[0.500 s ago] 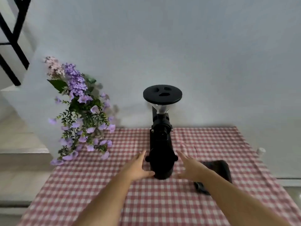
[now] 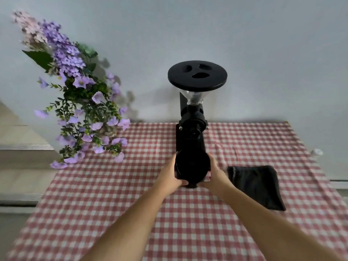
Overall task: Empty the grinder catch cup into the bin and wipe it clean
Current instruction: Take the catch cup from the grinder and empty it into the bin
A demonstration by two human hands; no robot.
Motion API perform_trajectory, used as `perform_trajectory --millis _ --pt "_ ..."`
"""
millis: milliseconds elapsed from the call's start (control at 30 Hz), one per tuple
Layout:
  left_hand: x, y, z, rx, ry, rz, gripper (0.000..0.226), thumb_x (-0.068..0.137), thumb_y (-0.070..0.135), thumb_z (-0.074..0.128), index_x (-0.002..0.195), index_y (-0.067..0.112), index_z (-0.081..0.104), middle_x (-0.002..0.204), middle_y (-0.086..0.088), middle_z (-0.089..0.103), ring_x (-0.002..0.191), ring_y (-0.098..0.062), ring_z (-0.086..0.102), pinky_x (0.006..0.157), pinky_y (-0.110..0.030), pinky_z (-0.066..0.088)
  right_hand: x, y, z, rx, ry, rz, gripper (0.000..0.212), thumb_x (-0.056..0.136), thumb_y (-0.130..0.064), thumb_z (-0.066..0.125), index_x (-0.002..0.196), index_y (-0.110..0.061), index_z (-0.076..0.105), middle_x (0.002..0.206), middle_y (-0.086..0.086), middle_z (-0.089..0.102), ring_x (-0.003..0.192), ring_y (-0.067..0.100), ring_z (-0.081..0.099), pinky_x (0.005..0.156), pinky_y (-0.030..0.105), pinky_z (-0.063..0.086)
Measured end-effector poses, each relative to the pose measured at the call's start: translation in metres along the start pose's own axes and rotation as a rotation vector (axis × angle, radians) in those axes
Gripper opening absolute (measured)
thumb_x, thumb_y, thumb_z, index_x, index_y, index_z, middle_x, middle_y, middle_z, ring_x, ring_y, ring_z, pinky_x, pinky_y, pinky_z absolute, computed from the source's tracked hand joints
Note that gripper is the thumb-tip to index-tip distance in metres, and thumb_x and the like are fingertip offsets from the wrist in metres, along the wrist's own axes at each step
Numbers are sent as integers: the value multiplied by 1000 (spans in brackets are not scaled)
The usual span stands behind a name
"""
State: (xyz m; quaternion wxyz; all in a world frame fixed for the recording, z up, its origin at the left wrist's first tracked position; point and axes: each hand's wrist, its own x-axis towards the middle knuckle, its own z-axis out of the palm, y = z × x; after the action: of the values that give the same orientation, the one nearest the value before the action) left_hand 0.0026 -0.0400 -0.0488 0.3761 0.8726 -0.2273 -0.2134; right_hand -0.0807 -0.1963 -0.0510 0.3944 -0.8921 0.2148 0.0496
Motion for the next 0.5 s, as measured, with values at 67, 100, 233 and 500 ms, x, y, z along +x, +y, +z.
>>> perform_trajectory --millis 67,100,233,500 --pt "1 -4 -1 -13 -10 25 100 72 17 85 150 32 24 141 5 52 129 -17 50 104 -43 46 -1 -1 0 0 8 -9 106 77 -17 75 146 -28 -4 126 8 58 104 24 62 82 33 53" --pt "1 -5 -1 -5 -14 46 101 72 17 85 151 32 24 142 4 51 130 -17 49 106 -43 45 -2 -1 0 -2 12 -5 106 77 -17 75 147 -27 -4 127 8 58 104 24 61 80 31 52" --pt "0 3 0 16 -70 105 104 73 17 85 153 32 19 143 1 50 130 -19 48 102 -31 41 -19 2 -6 66 55 49 107 76 -16 75 147 -28 -4 128 7 57 105 23 60 80 30 48" --pt "-9 73 39 35 -252 299 105 72 14 85 154 28 20 142 -2 50 131 -23 46 93 -24 35 -92 38 -53 121 307 166 104 73 -14 78 147 -24 5 127 6 56 110 24 57 80 29 43"
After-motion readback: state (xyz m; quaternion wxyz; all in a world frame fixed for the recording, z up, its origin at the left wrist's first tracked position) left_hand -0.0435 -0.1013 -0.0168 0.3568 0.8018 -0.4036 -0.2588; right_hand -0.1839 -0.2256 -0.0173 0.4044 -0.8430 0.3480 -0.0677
